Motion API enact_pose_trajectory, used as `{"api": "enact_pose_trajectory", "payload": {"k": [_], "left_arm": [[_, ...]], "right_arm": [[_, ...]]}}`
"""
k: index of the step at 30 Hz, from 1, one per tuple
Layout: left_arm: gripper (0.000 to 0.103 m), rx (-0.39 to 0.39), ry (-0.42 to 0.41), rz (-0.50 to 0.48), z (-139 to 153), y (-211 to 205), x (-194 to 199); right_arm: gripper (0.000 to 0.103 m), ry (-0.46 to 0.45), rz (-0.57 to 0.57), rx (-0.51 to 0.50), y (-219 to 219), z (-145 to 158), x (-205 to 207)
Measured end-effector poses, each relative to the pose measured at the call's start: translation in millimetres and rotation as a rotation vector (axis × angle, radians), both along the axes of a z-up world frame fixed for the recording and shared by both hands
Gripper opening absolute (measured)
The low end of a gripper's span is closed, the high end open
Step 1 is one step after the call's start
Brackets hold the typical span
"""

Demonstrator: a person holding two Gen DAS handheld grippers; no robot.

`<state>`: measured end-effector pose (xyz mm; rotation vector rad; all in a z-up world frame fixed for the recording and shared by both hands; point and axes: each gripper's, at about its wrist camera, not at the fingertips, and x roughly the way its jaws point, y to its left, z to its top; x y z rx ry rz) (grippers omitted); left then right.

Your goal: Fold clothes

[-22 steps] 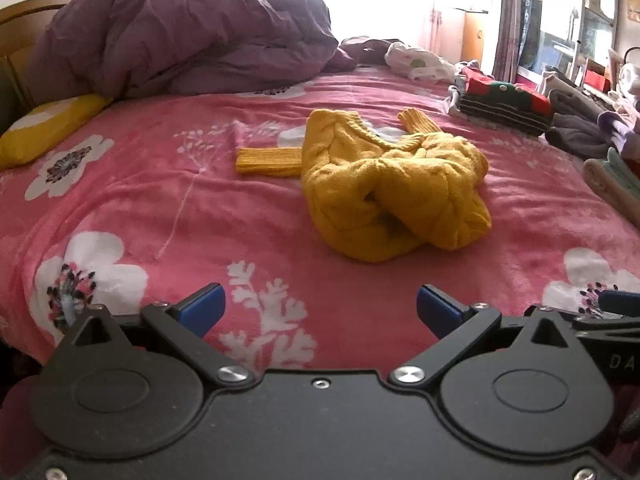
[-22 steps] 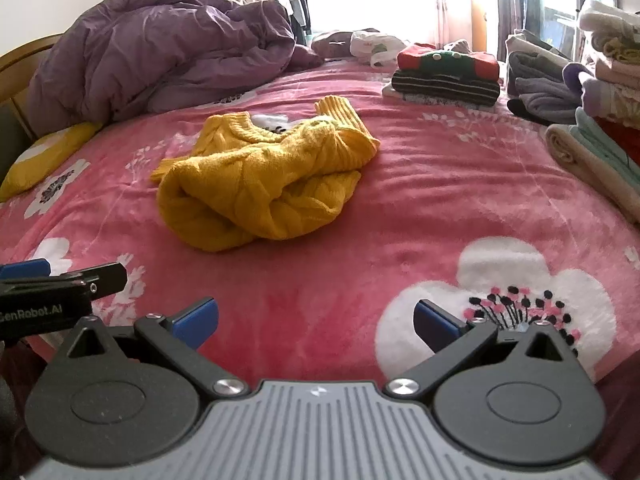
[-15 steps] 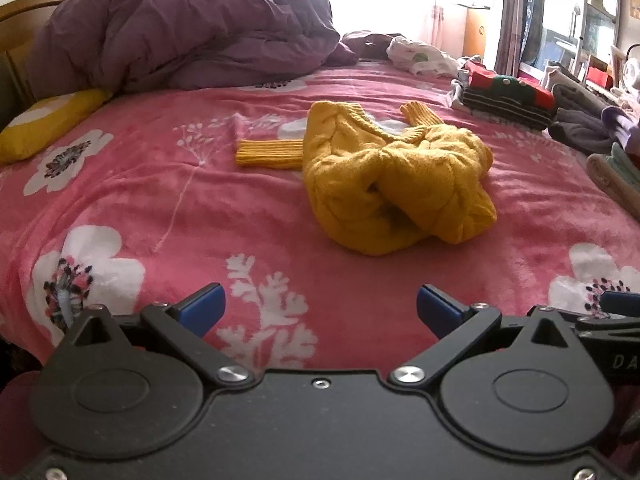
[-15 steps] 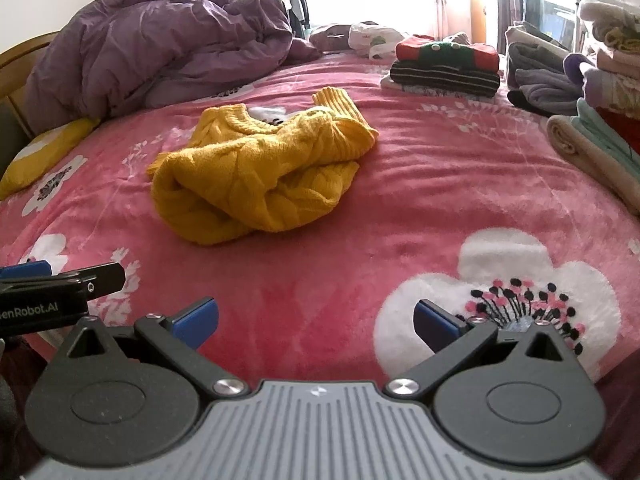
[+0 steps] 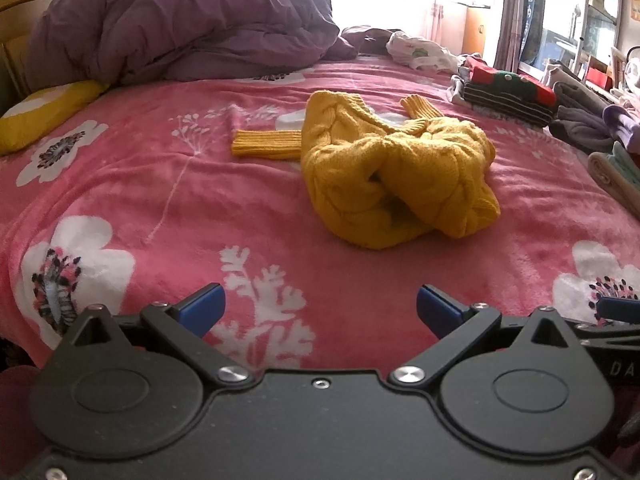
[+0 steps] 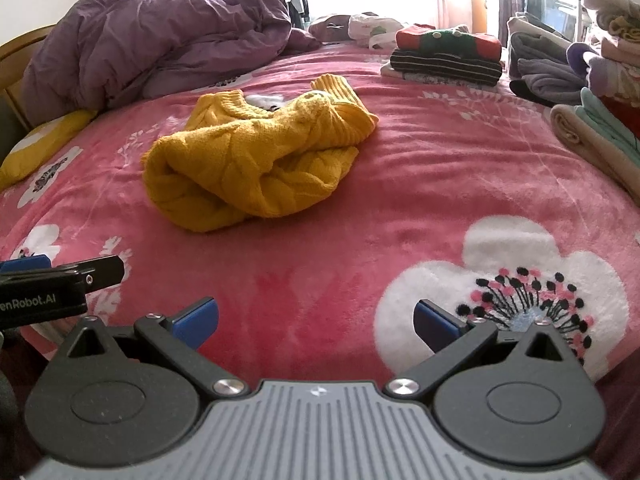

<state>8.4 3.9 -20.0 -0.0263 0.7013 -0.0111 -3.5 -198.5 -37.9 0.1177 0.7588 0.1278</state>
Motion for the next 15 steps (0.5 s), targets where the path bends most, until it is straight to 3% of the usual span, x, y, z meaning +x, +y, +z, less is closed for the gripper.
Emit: {"api": "enact_pose_trajectory", "payload": {"k": [15], "left_arm": [[0.103,-0.018,0.008,0.001,-4.3,1.9,3.9]], "right_arm": [[0.103,0.004,0.002,-0.004,-0.7,-2.9,-0.3]]}}
